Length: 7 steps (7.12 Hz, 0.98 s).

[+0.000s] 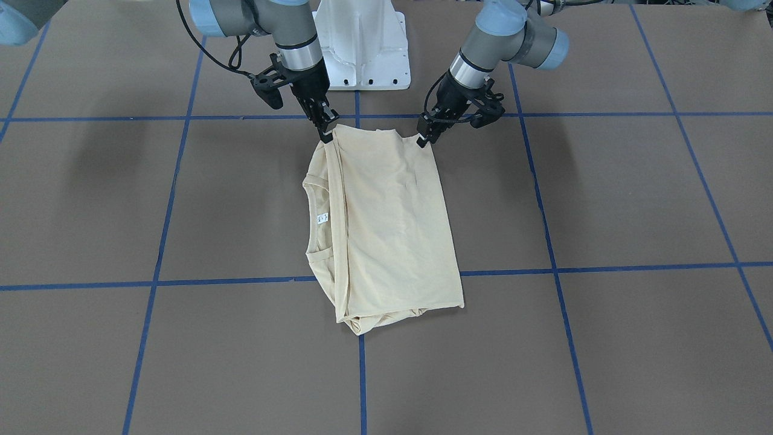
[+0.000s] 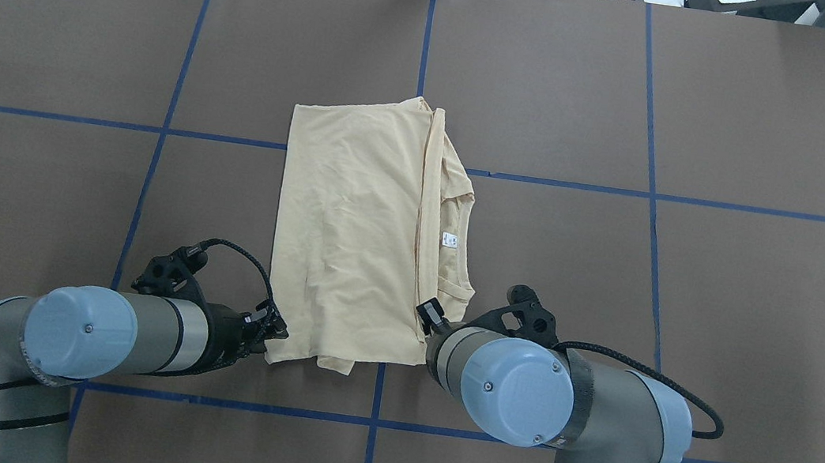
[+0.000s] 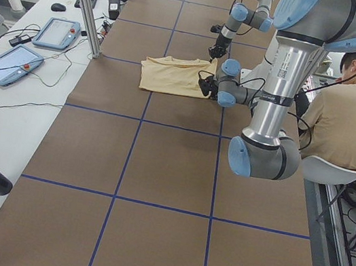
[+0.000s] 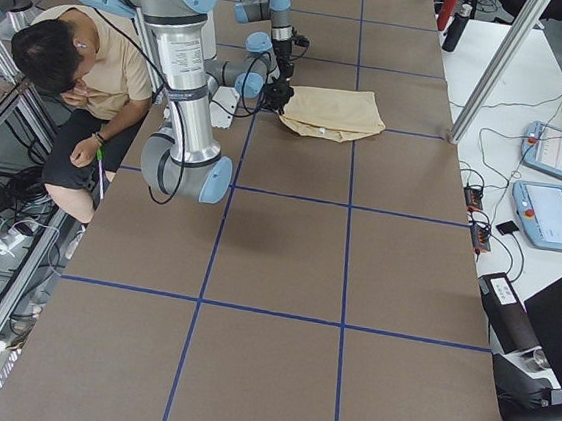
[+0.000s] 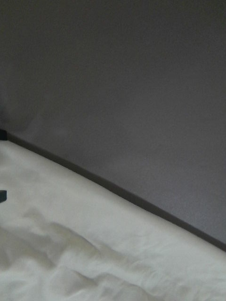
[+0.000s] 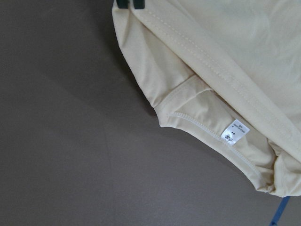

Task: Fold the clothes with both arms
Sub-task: 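Grasp the shirt's near edge with both grippers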

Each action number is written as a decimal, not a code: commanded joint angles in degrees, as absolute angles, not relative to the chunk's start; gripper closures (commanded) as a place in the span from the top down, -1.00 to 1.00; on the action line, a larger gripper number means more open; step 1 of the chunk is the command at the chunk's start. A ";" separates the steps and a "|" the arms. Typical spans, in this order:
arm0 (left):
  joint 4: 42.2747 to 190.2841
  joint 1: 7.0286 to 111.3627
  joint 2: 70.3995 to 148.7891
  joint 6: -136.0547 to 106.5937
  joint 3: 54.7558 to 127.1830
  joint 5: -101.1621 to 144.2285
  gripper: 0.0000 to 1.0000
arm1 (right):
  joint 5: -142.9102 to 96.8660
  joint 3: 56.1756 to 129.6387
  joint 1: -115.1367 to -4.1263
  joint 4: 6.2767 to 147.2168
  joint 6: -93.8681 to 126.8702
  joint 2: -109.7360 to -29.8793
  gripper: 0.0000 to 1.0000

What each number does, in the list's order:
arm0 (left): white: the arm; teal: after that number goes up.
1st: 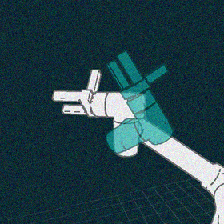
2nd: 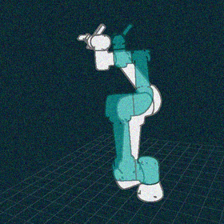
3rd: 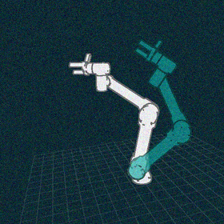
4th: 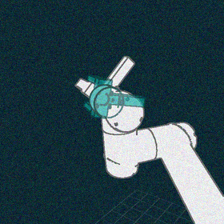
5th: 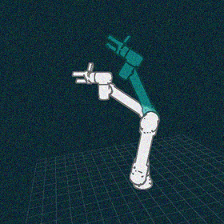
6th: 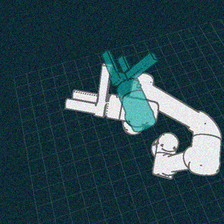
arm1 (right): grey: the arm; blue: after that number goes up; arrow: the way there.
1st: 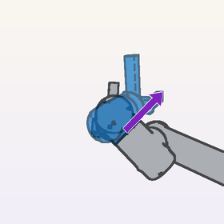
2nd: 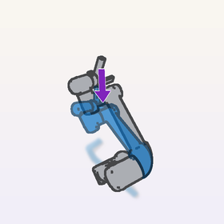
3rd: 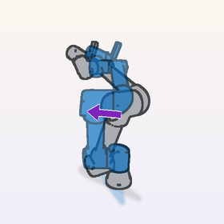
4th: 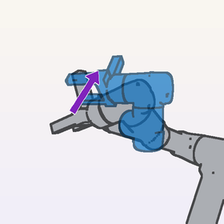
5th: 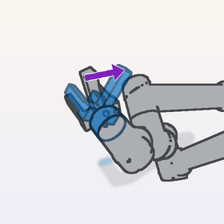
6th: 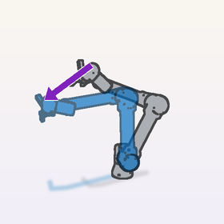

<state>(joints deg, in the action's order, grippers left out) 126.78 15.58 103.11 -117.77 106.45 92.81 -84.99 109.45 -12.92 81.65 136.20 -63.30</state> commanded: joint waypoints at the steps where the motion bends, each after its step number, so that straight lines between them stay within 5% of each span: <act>1: 126.56 15.38 102.75 -118.21 107.14 92.90 -0.06 | -84.99 109.51 -12.92 81.65 136.14 -63.28 -1.00; 5: 126.56 11.87 102.39 -121.11 106.35 92.73 -0.13 | -84.99 109.51 -12.92 81.65 136.23 -63.28 -1.00; 6: 126.48 12.04 102.31 -121.20 106.96 92.72 -0.99 | -84.99 109.60 -12.92 81.65 136.23 -63.28 -1.00; 7: 126.56 12.04 102.13 -121.11 107.14 92.81 -1.00 | -84.99 109.60 -12.92 81.65 136.23 -63.28 -1.00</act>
